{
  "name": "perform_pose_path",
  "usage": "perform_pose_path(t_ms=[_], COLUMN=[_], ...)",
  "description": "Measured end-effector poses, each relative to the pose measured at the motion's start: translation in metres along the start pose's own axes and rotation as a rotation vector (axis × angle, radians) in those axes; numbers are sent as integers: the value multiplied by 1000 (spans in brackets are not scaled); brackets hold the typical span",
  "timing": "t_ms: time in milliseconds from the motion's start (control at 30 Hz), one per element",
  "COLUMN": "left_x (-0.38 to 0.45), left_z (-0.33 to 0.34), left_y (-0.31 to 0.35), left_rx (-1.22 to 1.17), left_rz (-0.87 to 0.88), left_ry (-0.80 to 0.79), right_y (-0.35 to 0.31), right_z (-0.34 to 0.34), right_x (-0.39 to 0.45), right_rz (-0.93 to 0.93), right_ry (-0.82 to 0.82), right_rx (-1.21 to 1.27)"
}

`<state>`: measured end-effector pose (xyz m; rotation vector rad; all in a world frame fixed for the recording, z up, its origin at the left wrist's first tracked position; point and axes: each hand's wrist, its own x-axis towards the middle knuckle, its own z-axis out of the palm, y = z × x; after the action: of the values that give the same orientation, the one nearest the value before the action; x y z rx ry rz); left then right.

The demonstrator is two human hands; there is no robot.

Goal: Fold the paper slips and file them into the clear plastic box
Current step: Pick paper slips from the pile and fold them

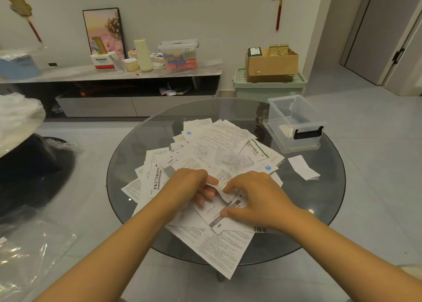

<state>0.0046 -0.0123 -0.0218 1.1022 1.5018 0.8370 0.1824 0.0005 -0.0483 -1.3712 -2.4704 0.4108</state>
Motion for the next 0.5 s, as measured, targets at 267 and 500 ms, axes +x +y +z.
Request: perform_pose_path(t_ms=[267,500], left_x=[3,8], left_z=[10,26], left_y=[-12,-16], left_rx=[526,673], left_rz=[205,336], left_ry=[82,212], right_y=[10,13], right_z=[-5,-2], right_x=[2,0], right_rz=[199,263], right_ry=[6,54], right_rx=[230,180])
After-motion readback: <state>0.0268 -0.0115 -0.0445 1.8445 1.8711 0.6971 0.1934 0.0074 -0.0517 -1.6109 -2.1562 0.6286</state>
